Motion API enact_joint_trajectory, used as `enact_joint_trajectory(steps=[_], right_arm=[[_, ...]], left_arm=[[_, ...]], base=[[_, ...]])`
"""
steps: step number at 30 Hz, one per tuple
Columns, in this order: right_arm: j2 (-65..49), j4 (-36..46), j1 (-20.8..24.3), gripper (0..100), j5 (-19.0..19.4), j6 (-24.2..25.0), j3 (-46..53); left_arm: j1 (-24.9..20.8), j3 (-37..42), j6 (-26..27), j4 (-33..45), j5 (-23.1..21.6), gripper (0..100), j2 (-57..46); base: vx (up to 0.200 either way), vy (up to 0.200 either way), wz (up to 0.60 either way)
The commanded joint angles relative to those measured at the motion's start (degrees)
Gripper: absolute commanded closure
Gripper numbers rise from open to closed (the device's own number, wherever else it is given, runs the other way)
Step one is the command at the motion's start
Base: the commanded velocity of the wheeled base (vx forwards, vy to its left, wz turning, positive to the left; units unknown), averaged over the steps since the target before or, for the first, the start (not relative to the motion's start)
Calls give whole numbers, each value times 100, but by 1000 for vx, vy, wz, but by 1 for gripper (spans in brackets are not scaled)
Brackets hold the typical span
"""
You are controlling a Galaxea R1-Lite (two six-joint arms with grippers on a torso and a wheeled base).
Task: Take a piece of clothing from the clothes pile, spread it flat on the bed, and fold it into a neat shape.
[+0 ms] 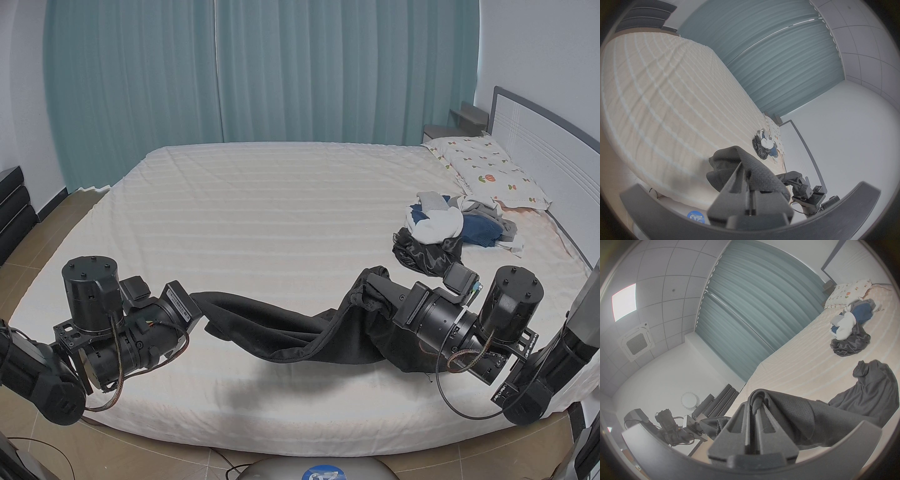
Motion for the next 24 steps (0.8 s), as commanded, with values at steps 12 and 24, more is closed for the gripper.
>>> enact_joint_trajectory(steps=[12, 24], right_arm=[[-68, 109, 140, 100, -185, -475, -78], [-332, 21, -246, 100, -167, -396, 731]], left_arm=[[95, 152, 4, 101, 7, 100, -346], [-213, 618, 4, 101, 94, 100, -364]], base=[[0, 200, 0], [-17, 33, 0]])
